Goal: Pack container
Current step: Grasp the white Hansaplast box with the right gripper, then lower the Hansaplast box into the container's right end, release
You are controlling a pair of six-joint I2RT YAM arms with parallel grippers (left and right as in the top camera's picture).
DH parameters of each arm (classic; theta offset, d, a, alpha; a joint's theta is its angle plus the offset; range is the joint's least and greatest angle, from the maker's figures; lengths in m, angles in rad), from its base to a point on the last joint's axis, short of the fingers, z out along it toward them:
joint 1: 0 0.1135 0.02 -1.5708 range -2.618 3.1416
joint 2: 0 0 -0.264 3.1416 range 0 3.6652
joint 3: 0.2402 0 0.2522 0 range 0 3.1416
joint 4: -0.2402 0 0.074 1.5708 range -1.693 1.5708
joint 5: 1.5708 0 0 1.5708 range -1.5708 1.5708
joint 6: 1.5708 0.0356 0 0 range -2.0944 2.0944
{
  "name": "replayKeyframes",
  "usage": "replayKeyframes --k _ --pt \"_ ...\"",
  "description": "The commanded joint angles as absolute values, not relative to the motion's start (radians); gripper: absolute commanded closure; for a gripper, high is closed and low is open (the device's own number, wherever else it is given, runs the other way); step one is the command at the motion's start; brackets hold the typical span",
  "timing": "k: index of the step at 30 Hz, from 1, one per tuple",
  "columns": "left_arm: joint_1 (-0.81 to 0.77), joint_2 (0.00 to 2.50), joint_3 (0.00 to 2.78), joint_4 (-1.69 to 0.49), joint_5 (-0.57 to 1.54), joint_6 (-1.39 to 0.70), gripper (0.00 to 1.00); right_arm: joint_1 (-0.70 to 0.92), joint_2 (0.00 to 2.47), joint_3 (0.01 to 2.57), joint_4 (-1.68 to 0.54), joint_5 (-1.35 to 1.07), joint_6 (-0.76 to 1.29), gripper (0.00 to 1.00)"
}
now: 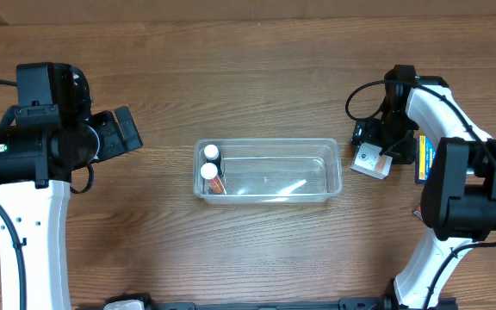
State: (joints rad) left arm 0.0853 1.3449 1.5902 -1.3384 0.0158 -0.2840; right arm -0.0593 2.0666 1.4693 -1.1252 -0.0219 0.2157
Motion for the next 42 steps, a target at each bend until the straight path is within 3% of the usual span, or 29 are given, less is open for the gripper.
replayKeyframes --k 1,11,14,18,24,28,32,39,42 --pt "0.089 1.353 1.584 -1.335 0.027 -0.265 0.00 -0.063 2.072 1.465 -1.126 -0.032 0.205 0.17" --pt "0.089 1.353 1.584 -1.335 0.027 -0.265 0.00 -0.063 2.050 1.491 -1.172 -0.032 0.211 0.35" --pt "0.089 1.353 1.584 -1.334 0.026 -0.265 0.00 -0.051 1.861 1.590 -1.282 -0.032 0.213 0.35" --pt "0.089 1.353 1.584 -1.335 0.027 -0.265 0.00 0.171 1.529 1.630 -1.391 -0.028 0.215 0.33" --pt "0.089 1.353 1.584 -1.350 0.027 -0.265 0.00 0.438 1.485 1.548 -1.356 -0.020 0.331 0.32" --pt "0.089 1.353 1.584 -1.357 0.026 -0.265 0.00 0.439 1.487 1.346 -1.204 -0.020 0.348 0.26" --pt "0.089 1.353 1.584 -1.357 0.026 -0.265 0.00 0.439 1.497 1.228 -1.066 -0.016 0.348 0.29" --pt "0.089 1.353 1.584 -1.357 0.026 -0.265 0.00 0.439 1.512 1.227 -1.054 0.077 0.349 0.32" --pt "0.089 1.353 1.584 -1.358 0.026 -0.265 0.00 0.415 1.455 1.355 -1.109 0.175 0.403 0.34"
